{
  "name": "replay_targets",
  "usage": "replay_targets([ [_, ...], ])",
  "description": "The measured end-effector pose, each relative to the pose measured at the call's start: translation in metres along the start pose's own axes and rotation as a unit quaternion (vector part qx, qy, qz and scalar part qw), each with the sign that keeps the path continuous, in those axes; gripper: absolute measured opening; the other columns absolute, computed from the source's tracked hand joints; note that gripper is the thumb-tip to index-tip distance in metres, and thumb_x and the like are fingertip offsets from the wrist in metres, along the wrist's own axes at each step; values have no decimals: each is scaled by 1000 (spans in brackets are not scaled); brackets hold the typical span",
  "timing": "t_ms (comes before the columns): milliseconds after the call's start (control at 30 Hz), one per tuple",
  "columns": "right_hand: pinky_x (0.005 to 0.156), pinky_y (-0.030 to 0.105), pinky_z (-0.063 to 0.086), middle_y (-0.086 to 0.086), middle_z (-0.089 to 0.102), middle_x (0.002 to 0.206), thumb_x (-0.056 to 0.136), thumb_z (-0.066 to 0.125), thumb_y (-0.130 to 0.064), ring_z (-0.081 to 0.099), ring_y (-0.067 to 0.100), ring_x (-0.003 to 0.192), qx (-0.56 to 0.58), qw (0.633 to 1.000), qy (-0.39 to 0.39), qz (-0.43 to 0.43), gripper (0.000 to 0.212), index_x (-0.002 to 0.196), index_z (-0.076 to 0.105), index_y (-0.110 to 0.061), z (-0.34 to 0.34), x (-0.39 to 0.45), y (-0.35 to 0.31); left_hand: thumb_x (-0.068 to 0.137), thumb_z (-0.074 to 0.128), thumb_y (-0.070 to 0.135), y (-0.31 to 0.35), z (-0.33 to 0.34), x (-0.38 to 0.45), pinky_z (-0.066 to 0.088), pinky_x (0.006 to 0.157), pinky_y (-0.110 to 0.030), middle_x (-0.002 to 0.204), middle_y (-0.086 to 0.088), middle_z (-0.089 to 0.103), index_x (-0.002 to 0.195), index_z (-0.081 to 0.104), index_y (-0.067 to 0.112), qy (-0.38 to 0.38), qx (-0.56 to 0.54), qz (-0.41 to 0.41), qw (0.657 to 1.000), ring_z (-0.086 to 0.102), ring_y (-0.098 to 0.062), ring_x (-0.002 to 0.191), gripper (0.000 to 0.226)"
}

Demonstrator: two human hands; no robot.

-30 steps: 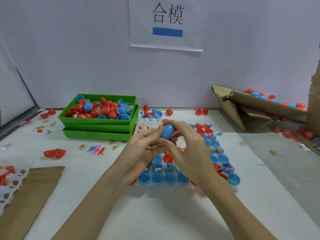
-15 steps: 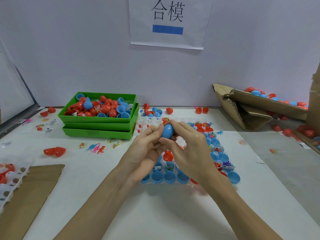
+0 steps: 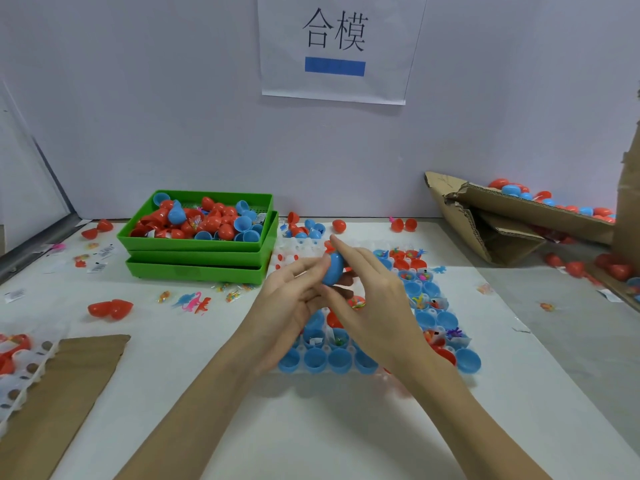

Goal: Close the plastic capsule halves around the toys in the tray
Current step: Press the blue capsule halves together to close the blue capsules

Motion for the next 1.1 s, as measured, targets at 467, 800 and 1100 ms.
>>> replay_targets([
  [467,84,13,55,-12,72,115,91,73,-27,70,3,105,260,931,118,228,49,139,60,-22,-29,11,38,101,57,48,17,-20,0,64,77,-29,101,-19,78,118,65,3,107,36,56,992,78,-34,96,50],
  [800,115,39,42,25,44,153,109,47,-27,48,35,140,675,583,238,383,56,152,31,5,-76,134,151,94,58,43,18,-33,2,64,65,-31,89,-29,73,95,70,-8,123,-70,57,988,75,-36,77,52],
  [1100,73,23,60,12,74,106,107,48,-10,75,19,85,320,830,91,448,27,125,61,5,-65,96,178,96,57,42,23,-39,1,63,64,-31,85,-26,72,83,75,0,136,-68,57,987,74,-34,75,47],
])
Point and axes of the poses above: each hand's wrist, its own x-axis towards the middle knuckle, its own z-axis out of the palm, y = z × x, the point moved 7 cm from there along x, towards the middle knuckle
